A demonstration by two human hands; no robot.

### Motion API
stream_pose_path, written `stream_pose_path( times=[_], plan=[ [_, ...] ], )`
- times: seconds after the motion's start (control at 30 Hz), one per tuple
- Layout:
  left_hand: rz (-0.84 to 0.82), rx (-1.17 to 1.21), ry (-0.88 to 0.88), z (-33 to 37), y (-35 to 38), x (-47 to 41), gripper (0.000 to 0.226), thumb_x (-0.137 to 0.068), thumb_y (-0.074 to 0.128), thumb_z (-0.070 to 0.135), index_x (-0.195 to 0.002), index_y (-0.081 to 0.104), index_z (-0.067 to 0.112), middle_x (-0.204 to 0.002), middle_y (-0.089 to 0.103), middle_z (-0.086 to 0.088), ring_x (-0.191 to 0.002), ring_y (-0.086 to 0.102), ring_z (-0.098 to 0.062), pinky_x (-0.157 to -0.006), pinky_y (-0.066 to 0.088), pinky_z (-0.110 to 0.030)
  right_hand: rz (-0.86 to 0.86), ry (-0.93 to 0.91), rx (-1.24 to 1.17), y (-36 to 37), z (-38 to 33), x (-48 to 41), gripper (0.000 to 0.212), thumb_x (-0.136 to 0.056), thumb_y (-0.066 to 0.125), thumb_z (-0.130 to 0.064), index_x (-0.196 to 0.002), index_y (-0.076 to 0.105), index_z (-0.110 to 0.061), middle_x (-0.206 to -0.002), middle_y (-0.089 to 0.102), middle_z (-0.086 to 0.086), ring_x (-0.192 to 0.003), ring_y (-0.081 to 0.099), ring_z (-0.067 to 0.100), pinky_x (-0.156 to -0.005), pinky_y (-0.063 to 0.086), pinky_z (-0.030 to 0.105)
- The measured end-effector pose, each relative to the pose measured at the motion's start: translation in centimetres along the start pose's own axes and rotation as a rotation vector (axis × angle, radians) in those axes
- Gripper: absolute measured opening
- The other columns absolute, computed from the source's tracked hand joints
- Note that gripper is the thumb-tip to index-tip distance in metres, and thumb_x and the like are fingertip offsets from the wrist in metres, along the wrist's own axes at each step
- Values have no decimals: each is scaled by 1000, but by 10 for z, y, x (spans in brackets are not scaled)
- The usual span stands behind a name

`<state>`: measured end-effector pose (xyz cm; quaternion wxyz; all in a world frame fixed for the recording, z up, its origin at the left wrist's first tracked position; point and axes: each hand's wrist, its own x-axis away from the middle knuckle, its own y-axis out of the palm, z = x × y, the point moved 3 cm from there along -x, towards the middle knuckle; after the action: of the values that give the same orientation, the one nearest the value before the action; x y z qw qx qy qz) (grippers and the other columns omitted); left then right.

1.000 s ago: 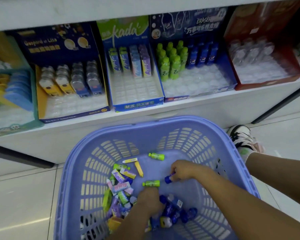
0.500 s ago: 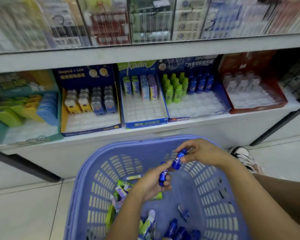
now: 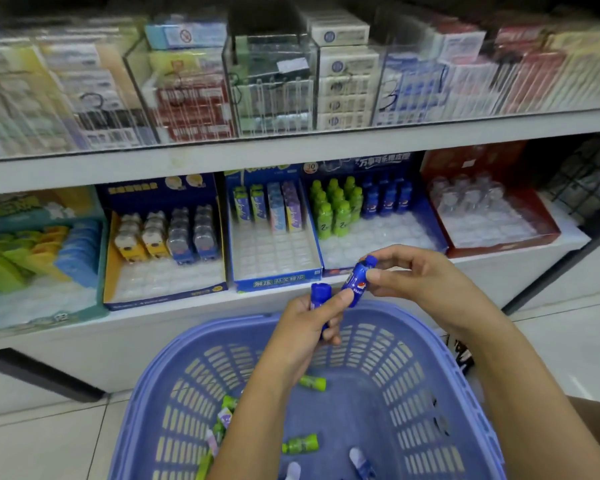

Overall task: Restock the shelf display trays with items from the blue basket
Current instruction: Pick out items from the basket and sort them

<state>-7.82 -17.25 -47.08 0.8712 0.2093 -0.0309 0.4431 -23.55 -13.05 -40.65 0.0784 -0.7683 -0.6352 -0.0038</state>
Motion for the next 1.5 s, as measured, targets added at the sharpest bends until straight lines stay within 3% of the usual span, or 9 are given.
stream_pose_path(
  times=[0.17,0.37,0.73,0.93,1.13,1.23,1.3,1.4,1.5],
  plan=[
    [35,-37,70,20,15,-11,12,-85,66,30,-81,68,19,-53,42,5,-42,34,-8,-46,43,-20,81,-78,58,-13,-19,-10,12,-77,72,-12,-89,69,-14,-76,69,0,-69,68,12,-64,55,18],
    [145,1,-34,13,21,-20,33,-95,48,42,-98,66,14,-55,51,4,-42,41,-8,-40,37,-21,392,-195,395,-54,-25,-68,14,-80,72,-13,-92,65,-18,-79,63,-2,-75,61,14,-71,52,23],
    [156,341,-145,18,14,-21,41,-99,28,27,-94,61,3,-55,50,-4,-40,38,-10,-38,26,-20,213,-183,885,-63,-8,-122,38,-84,68,-20,-122,62,-14,-112,68,10,-96,64,20,-80,42,18],
    [74,495,-144,19,15,-16,39,-96,31,21,-106,61,-2,-69,58,-6,-53,48,-12,-45,41,-20,267,-170,876,-58,-1,-118,38,-83,69,-14,-120,64,-9,-116,67,10,-104,63,19,-79,33,6],
    [52,565,-90,32,17,-5,38,-79,57,20,-110,64,0,-91,68,-7,-83,63,-19,-77,57,-30,224,-94,1011,-55,-25,-115,41,-81,70,-16,-121,63,-13,-120,63,12,-103,61,25,-86,42,24],
    [67,486,-43,37,16,-3,34,-74,63,22,-105,68,8,-90,68,-5,-83,64,-16,-70,58,-25,336,-190,747,-45,-39,-88,33,-78,74,-20,-109,63,-14,-99,65,8,-76,61,18,-72,48,24],
    [119,524,3,40,16,-4,24,-74,63,18,-94,66,5,-89,67,-10,-79,68,-17,-68,58,-25,205,-133,488,-29,-38,-61,16,-78,75,-23,-88,64,-16,-81,67,8,-62,62,15,-64,53,24],
    [173,653,55,43,20,-6,24,-75,64,13,-95,63,-1,-96,71,-15,-89,71,-20,-75,58,-26,-88,73,112,-5,-31,-23,23,-79,72,-24,-96,64,-12,-76,69,6,-65,69,18,-62,57,24],
    [204,741,73,42,27,-8,19,-73,64,11,-89,64,2,-88,73,-12,-83,72,-16,-72,59,-25,-39,40,-90,2,-29,-11,23,-80,69,-9,-102,65,-4,-77,68,9,-67,68,16,-68,57,22]
  ],
)
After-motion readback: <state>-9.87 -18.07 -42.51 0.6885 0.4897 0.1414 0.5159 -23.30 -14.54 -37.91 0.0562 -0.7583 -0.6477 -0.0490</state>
